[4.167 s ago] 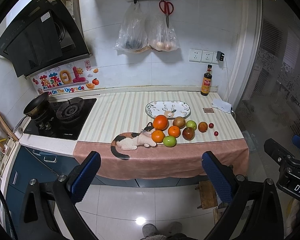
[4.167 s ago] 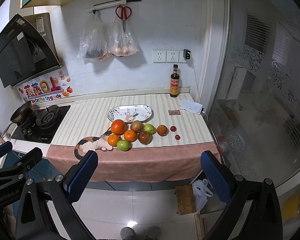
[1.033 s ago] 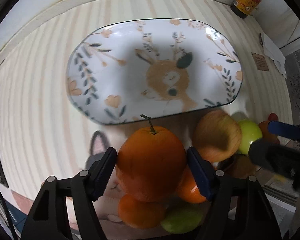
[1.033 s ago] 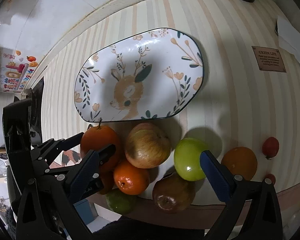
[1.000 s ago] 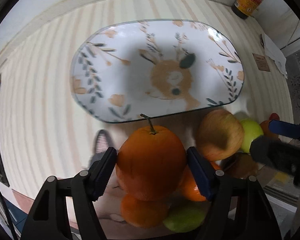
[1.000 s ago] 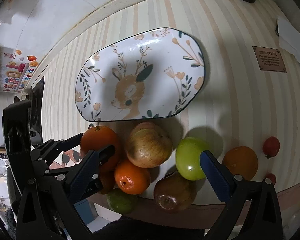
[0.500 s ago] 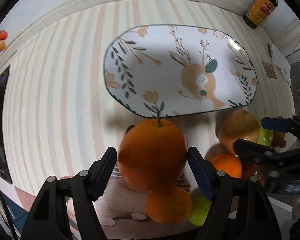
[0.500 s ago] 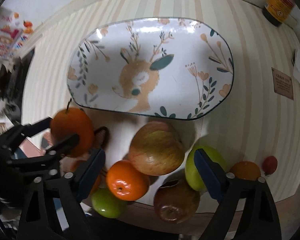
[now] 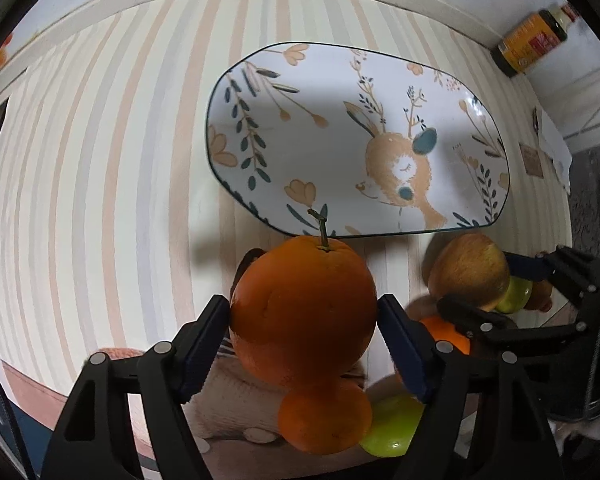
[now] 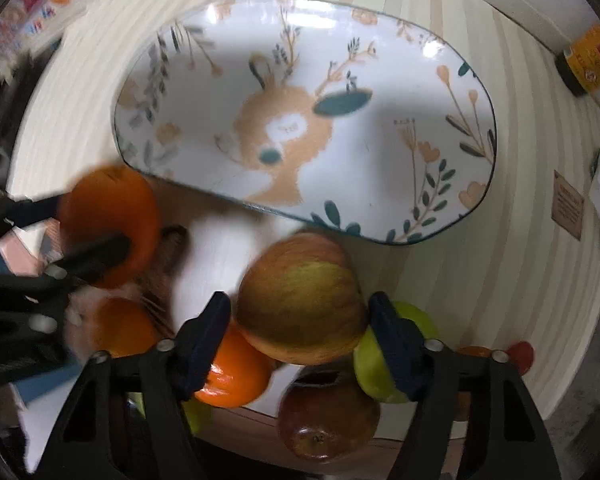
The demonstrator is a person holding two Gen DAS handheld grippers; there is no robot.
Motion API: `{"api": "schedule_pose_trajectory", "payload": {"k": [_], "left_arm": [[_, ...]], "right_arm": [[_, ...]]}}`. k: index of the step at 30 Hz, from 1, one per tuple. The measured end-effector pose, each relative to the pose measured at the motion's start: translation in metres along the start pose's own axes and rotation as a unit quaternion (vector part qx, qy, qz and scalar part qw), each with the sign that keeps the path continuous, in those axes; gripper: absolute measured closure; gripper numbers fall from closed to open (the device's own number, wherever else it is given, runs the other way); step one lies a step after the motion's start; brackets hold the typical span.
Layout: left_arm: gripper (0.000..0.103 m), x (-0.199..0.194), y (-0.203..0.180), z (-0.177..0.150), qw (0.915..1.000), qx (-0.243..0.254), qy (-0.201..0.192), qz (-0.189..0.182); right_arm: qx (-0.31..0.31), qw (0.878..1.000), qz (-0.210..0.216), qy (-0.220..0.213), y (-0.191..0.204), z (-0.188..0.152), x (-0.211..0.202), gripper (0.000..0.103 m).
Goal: Organize fruits
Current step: 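Grasp the large stemmed orange with the left gripper while the right grasps a red apple, then carry orange and apple over the plate and open both grippers to release them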
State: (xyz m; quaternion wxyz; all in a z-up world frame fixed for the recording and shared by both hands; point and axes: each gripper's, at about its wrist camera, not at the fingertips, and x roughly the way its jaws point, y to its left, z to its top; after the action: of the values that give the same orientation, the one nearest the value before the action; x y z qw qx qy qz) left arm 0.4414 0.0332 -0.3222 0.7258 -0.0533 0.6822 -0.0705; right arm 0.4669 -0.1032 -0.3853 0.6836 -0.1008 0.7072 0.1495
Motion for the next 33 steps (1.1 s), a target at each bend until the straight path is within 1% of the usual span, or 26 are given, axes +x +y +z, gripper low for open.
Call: {"api": "schedule_pose_trajectory", "payload": {"k": [2, 3, 4, 5, 6, 9, 13, 15, 20, 23, 27, 29, 33], "left_arm": [[0.029, -0.004, 0.002, -0.005, 1.0, -0.007, -0.001, 0.007], [0.029, -0.005, 0.002, -0.007, 0.9998, -0.006, -0.004, 0.018], [0.029, -0.007, 0.002, -0.009, 0.9995, 0.003, -0.005, 0.031], [0.029, -0.007, 0.001, -0.011, 0.9993, 0.016, -0.004, 0.033], [0.028, -0.006, 0.0, -0.011, 0.9991, 0.027, -0.001, 0.033], [0.026, -0.004, 0.002, -0.004, 0.9992, 0.03, 0.004, 0.027], [0.024, 0.0, 0.006, 0.004, 0.9995, 0.021, 0.014, 0.02], [0.026, -0.001, 0.008, 0.005, 0.9996, 0.014, 0.017, 0.019], [0.028, -0.008, 0.009, -0.004, 0.9994, 0.004, 0.005, 0.034], [0.028, -0.011, 0.0, -0.008, 0.9993, -0.004, -0.006, 0.037], [0.028, -0.037, 0.001, -0.006, 0.9997, -0.006, -0.019, 0.014], [0.028, -0.056, 0.001, -0.002, 0.9994, -0.005, -0.033, 0.006], [0.028, -0.083, -0.007, 0.02, 0.9984, 0.007, -0.057, -0.003]], "right_arm": [[-0.006, 1.0, -0.006, -0.007, 0.003, -0.003, -0.002, 0.031], [-0.004, 1.0, -0.006, -0.008, 0.003, -0.004, -0.003, 0.032], [0.0, 1.0, -0.004, -0.01, 0.002, -0.006, -0.005, 0.032], [0.002, 1.0, -0.003, -0.011, 0.002, -0.007, -0.006, 0.032], [0.002, 1.0, -0.002, -0.012, 0.002, -0.009, -0.007, 0.032], [0.004, 1.0, 0.003, -0.012, 0.002, -0.015, -0.008, 0.031], [-0.003, 1.0, 0.002, -0.004, 0.0, -0.014, -0.011, 0.031], [-0.004, 1.0, 0.002, -0.001, -0.002, -0.009, -0.014, 0.031], [0.0, 1.0, 0.001, -0.004, -0.001, -0.004, -0.014, 0.032], [0.003, 1.0, -0.005, -0.01, -0.003, -0.003, -0.014, 0.032], [0.015, 0.999, 0.023, -0.026, -0.005, -0.012, -0.029, 0.032], [0.019, 0.998, 0.037, -0.037, -0.007, -0.014, -0.043, 0.032], [0.03, 0.995, 0.063, -0.066, -0.015, -0.011, -0.075, 0.032]]}}
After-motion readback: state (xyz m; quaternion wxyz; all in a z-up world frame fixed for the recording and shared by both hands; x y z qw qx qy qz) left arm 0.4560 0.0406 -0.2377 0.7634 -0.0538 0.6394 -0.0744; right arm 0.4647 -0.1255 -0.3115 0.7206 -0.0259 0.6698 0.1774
